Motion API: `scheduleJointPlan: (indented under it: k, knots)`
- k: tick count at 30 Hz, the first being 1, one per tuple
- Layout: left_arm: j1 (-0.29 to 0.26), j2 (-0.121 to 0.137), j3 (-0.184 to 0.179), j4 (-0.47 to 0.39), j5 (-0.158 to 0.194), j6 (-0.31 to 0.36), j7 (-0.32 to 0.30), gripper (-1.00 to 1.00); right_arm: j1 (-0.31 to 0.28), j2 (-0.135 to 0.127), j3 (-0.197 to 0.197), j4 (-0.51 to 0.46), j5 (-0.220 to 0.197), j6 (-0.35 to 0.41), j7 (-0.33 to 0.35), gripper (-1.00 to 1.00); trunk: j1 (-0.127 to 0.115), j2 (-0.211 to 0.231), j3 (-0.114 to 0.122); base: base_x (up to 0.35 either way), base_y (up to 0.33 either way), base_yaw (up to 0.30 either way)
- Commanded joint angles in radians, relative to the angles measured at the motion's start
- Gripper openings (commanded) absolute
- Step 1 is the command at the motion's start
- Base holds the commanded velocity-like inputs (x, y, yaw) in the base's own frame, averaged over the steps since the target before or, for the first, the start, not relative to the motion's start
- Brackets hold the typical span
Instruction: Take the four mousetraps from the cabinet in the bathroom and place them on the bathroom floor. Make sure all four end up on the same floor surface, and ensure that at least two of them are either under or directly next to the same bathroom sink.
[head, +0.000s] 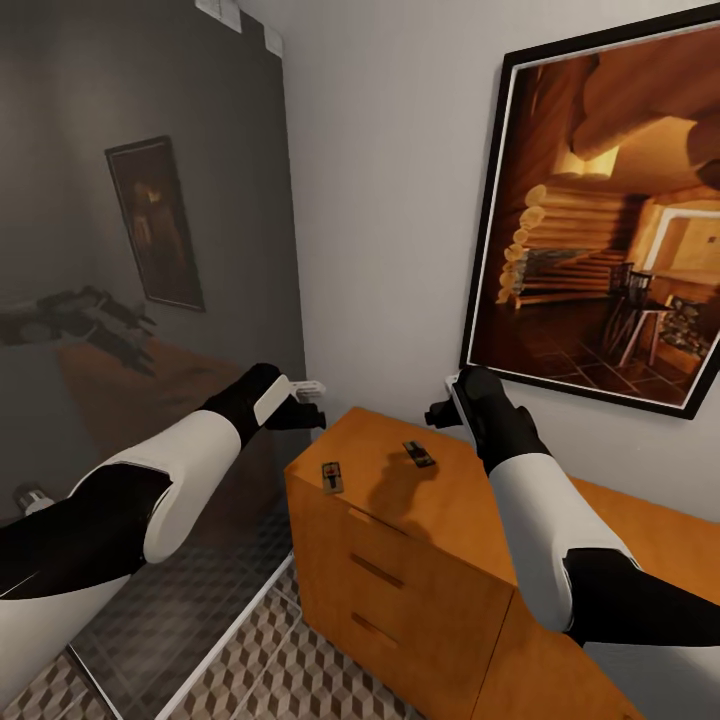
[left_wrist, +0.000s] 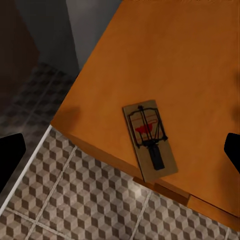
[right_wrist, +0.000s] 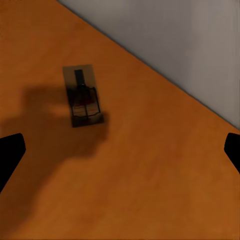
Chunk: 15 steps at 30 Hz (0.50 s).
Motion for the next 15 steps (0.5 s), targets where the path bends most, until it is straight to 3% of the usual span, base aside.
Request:
scheduleJointPlan:
  k: [1, 8, 15]
  knots:
    - [-0.001, 0.000, -0.005, -0.002, 0.011, 0.004, 0.008, 1.00, -0.001, 0.001, -0.004, -0.001, 0.011, 0.003, 0.010, 1.00, 0.000, -0.001, -0.001, 0.000, 0.000, 0.000]
    - [-0.001, 0.000, -0.005, 0.001, 0.011, -0.002, 0.008, 1.00, -0.001, -0.009, -0.004, 0.000, 0.010, 0.003, 0.010, 1.00, 0.000, -0.001, -0.001, 0.013, 0.000, 0.000]
    - [-0.001, 0.001, -0.004, 0.009, 0.013, -0.032, 0.009, 1.00, -0.001, -0.012, -0.003, 0.000, 0.009, 0.003, 0.010, 1.00, 0.000, -0.001, -0.001, 0.177, 0.000, 0.000]
